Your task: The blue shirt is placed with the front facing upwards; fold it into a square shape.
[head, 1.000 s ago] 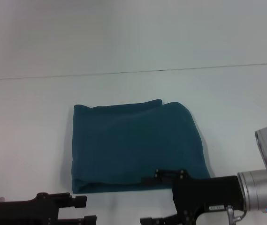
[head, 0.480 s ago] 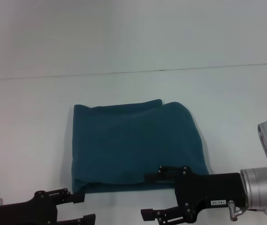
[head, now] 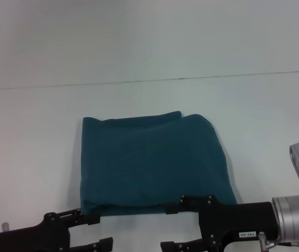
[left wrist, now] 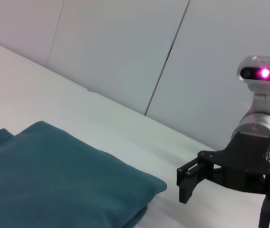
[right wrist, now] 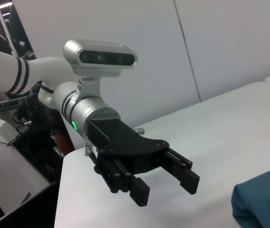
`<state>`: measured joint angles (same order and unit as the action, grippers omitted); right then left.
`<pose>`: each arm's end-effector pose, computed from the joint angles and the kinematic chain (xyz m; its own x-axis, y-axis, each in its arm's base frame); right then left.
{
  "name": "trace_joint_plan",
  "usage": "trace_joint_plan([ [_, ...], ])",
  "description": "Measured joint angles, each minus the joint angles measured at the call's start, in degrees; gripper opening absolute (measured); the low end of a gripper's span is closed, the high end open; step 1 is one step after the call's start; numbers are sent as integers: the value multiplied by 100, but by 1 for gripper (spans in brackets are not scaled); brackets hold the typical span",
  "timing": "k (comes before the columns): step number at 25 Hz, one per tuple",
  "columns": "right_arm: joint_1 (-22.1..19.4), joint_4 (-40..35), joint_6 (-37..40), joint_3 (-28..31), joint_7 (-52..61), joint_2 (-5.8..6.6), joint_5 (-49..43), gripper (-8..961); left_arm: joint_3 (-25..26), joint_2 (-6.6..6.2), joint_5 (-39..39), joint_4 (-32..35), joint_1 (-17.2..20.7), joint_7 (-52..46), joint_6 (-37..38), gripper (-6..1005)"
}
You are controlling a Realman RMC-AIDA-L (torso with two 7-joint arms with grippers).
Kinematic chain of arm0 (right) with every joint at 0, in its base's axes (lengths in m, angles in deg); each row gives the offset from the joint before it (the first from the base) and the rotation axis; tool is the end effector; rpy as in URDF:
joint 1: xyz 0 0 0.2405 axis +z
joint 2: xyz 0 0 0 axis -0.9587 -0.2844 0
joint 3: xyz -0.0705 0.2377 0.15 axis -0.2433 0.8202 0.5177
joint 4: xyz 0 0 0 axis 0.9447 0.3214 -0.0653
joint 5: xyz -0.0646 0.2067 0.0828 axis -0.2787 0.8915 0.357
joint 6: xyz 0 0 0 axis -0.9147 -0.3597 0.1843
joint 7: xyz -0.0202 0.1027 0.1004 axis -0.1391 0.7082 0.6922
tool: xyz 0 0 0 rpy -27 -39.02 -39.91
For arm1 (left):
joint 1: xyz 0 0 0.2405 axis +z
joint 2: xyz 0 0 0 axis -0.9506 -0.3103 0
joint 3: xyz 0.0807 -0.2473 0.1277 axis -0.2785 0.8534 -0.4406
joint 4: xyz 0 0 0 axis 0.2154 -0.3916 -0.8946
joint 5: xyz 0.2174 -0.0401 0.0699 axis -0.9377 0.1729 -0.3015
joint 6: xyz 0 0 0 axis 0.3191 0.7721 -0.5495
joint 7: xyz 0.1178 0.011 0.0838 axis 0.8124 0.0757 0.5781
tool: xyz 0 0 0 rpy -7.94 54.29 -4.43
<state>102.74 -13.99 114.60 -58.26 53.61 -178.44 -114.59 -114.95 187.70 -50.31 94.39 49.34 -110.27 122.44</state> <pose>0.2955 0.3102 -0.0837 0.7977 -0.3415 -0.4970 -0.3515 -0.9330 0.0769 -0.3338 0.2802 -0.0459 0.7267 0.4395 0.5279 0.5144 -0.8576 0.0060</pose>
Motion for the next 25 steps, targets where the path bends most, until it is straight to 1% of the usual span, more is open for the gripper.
trace_joint_plan([
  [4,-2,2,1,0,1,0,-1,945,-40,-35,-37,-21,-87,-499,106,733],
  [8,-2,2,-20,0,3,0,-1,945,-69,-56,-78,4,-121,-723,308,734],
  [25,-52,-44,-52,2,4,9,-1,945,-138,-62,-85,8,-131,-759,266,734],
])
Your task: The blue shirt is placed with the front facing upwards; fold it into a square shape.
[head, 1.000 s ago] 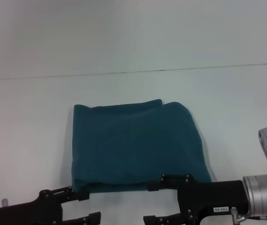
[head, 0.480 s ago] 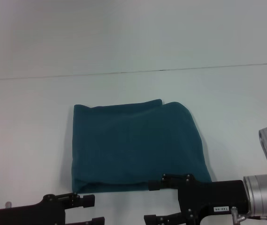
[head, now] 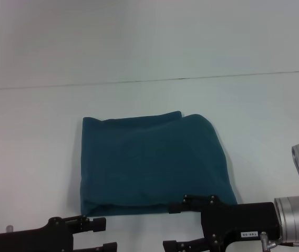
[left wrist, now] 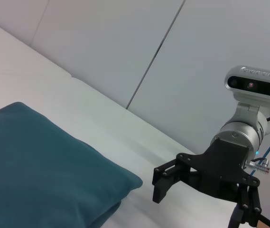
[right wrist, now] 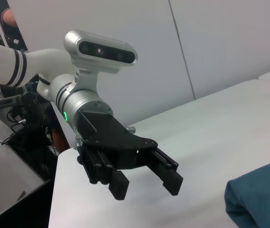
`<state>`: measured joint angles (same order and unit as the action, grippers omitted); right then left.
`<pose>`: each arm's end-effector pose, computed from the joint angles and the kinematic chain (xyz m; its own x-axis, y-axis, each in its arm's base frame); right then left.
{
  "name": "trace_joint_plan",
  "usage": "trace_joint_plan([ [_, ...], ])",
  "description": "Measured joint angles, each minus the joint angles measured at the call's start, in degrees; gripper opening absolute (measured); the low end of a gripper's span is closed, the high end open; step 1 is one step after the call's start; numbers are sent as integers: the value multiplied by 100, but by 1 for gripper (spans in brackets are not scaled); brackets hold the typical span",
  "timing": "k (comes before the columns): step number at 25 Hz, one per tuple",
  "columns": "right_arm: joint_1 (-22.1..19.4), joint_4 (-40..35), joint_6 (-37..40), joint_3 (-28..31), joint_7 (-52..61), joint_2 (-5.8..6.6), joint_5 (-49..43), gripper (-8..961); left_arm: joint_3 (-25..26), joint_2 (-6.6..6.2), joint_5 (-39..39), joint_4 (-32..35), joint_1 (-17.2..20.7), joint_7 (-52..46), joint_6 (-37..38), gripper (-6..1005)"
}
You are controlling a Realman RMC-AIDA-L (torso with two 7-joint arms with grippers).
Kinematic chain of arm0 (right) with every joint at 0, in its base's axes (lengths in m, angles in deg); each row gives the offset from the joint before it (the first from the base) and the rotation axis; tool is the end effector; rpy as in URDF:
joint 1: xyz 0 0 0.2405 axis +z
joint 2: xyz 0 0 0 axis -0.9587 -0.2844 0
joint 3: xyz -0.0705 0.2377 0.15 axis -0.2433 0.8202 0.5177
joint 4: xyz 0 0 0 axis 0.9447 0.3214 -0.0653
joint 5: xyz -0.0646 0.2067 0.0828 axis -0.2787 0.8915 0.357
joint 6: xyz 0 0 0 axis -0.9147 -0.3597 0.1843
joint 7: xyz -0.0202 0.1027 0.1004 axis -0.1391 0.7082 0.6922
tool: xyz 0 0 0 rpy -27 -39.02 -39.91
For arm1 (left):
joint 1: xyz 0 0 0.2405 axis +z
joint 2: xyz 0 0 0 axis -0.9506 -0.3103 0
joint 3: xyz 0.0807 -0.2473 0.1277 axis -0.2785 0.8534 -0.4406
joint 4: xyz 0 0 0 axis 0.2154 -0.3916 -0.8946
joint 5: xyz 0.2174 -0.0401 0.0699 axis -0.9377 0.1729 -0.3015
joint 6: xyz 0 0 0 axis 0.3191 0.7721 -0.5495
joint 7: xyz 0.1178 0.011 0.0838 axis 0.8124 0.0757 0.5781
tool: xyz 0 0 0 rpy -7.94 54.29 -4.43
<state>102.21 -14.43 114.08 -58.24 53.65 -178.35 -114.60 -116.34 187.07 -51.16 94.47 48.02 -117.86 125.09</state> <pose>0.2991 0.3100 -0.0822 0.7997 -0.3429 -0.4929 -0.3601 -0.9308 0.0632 -0.3254 0.2821 -0.0435 0.6839 0.5350 0.4960 0.5575 -0.8218 0.1178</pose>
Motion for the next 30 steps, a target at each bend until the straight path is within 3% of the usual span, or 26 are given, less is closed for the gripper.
trace_joint_plan([
  [15,0,-24,-9,43,-21,0,0,945,-3,48,53,-28,52,1336,-83,734],
  [30,6,-25,-6,42,79,0,7,945,55,26,51,-44,14,567,-63,733],
])
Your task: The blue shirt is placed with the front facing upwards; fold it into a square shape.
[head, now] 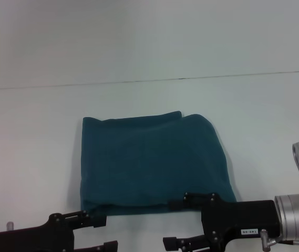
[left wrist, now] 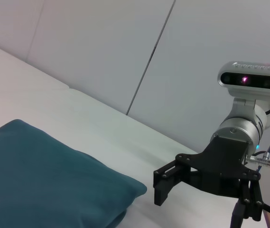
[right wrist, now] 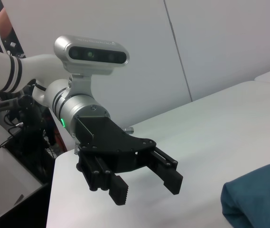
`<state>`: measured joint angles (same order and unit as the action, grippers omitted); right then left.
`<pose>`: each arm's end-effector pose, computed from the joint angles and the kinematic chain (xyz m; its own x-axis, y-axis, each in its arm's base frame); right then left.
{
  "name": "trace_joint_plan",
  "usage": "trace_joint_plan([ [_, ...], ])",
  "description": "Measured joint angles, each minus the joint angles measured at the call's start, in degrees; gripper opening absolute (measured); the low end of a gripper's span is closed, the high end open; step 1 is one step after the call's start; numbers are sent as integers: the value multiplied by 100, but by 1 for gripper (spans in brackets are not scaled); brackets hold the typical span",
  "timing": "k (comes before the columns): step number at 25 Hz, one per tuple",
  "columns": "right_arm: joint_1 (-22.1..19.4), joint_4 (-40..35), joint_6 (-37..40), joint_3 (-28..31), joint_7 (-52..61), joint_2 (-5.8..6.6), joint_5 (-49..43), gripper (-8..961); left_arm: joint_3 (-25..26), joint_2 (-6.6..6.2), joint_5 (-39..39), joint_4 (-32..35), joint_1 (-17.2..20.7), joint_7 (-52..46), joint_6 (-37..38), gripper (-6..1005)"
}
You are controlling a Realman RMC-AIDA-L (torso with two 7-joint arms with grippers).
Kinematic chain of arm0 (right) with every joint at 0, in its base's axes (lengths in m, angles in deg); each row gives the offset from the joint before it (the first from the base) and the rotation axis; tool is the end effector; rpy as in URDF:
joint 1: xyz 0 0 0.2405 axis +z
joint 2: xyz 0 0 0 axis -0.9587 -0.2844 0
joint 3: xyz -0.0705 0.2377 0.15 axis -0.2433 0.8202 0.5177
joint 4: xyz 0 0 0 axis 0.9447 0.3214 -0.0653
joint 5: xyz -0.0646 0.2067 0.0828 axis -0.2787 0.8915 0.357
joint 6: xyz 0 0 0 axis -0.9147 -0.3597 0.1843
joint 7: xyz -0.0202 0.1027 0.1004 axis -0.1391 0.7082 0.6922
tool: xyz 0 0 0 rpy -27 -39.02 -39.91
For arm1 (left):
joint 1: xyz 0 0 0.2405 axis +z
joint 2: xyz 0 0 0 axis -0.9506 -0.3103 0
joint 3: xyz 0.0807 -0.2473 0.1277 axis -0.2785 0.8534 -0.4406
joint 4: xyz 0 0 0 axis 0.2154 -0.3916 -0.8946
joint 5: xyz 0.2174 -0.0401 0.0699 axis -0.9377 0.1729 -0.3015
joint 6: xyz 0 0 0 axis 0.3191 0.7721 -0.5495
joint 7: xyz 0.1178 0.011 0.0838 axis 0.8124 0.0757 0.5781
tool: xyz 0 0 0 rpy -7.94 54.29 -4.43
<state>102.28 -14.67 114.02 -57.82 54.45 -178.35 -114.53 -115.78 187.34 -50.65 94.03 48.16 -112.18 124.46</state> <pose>0.2986 0.3120 -0.0807 0.7936 -0.3512 -0.4969 -0.3713 -0.9265 0.0618 -0.3257 0.2822 -0.0455 0.7224 0.4559 0.5199 0.5006 -0.8635 0.0617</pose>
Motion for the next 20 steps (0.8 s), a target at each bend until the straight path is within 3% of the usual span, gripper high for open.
trace_joint_plan([
  [20,7,0,-2,0,-10,0,2,945,16,9,20,10,13,52,4,733],
])
